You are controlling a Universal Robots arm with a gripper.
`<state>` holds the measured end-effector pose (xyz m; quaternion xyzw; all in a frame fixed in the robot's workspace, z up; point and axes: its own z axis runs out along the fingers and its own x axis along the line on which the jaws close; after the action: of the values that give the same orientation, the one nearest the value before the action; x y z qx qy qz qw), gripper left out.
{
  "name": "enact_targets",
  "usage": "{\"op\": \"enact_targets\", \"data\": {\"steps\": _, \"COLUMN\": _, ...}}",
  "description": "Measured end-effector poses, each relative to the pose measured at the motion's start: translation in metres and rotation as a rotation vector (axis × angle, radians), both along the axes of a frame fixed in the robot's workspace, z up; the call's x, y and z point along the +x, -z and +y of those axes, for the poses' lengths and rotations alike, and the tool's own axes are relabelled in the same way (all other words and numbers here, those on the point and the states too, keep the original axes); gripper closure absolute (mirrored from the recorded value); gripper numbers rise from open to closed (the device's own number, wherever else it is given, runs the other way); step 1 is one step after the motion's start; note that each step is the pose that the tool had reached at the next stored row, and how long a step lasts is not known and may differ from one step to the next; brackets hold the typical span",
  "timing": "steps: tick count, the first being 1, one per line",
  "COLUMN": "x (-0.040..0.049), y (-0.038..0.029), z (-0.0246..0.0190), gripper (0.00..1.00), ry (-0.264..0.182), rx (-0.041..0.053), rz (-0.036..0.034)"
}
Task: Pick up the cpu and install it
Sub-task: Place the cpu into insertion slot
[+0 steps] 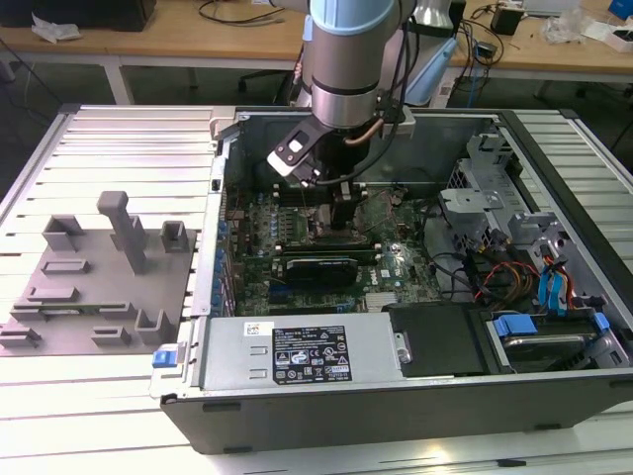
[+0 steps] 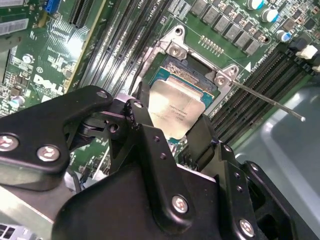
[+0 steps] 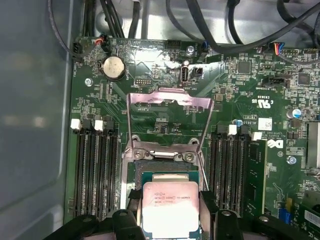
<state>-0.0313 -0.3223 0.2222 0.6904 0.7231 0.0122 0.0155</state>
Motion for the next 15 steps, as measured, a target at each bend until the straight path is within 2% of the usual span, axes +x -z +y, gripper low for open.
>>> {"op": "enact_targets", "data": {"steps": 5, "x": -0.0006, "y": 0.0073, "z": 0.0037, "gripper": 0.46, "ry": 0.000, "rx": -0.0315, "rz": 0.0000}}
{"op": "enact_targets", "data": {"steps": 6, "x": -0.0007, "y": 0.0113, "z": 0.0102, "gripper": 0.46, "ry": 0.000, "rx": -0.0622, "rz": 0.0002}}
{"op": "enact_targets", "data": {"steps": 7, "x": -0.0006, "y": 0.0151, "z": 0.0121, "gripper": 0.46, "ry": 0.001, "rx": -0.0657, "rz": 0.0001}}
{"op": "enact_targets", "data": {"steps": 8, "x": -0.0007, "y": 0.0175, "z": 0.0122, "gripper": 0.46, "ry": 0.024, "rx": -0.0645, "rz": 0.0010}}
{"op": "enact_targets", "data": {"steps": 10, "x": -0.0007, "y": 0.0198, "z": 0.0127, "gripper": 0.46, "ry": 0.025, "rx": -0.0505, "rz": 0.0011}}
{"op": "enact_targets", "data": {"steps": 15, "x": -0.0007, "y": 0.0234, "z": 0.0129, "gripper": 0.46, "ry": 0.043, "rx": -0.0438, "rz": 0.0020}}
